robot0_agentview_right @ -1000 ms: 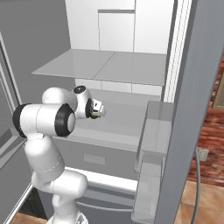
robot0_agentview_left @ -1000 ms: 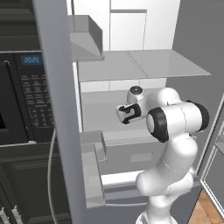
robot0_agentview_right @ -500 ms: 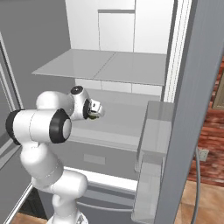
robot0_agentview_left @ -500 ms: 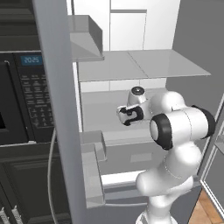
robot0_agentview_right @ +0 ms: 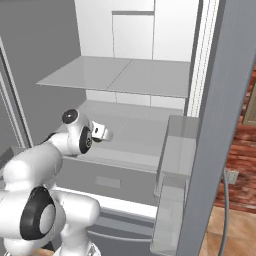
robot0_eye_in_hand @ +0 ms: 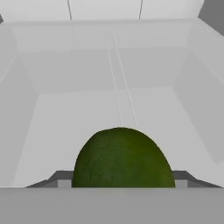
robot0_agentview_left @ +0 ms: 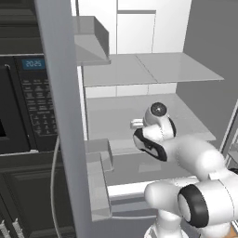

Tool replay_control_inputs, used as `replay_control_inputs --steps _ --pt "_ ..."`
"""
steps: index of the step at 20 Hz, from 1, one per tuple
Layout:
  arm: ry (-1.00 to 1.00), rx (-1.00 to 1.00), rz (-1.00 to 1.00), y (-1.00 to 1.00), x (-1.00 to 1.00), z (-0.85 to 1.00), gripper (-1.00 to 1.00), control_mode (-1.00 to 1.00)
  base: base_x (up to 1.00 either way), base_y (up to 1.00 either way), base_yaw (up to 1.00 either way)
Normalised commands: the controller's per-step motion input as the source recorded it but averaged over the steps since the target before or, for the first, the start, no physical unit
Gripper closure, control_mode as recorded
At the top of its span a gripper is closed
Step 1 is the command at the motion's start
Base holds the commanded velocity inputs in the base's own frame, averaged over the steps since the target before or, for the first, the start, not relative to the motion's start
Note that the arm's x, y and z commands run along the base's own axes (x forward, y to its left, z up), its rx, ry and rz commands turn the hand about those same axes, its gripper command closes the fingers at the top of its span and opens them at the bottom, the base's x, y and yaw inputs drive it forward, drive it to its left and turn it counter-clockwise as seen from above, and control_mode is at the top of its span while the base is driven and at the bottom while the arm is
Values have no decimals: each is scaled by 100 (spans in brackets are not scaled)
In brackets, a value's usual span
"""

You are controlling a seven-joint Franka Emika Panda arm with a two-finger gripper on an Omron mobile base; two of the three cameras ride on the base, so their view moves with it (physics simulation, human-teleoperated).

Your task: Grab the lemon wedge and lime from the fridge, place them in the blender, close the lid, and turn on the blender to create a marinade.

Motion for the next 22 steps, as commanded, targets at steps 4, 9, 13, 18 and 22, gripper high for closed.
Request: replay_control_inputs --steps 4,9,13,18,22 --pt "0 0 -5 0 -100 93 100 -100 0 0 0" --pt "4 1 -1 0 -100 100 100 -100 0 0 0" --pt "10 5 0 0 -100 100 100 -100 0 0 0" --pt "15 2 0 3 -100 95 100 -100 0 0 0" --pt "19 0 0 3 -72 88 100 -100 0 0 0"
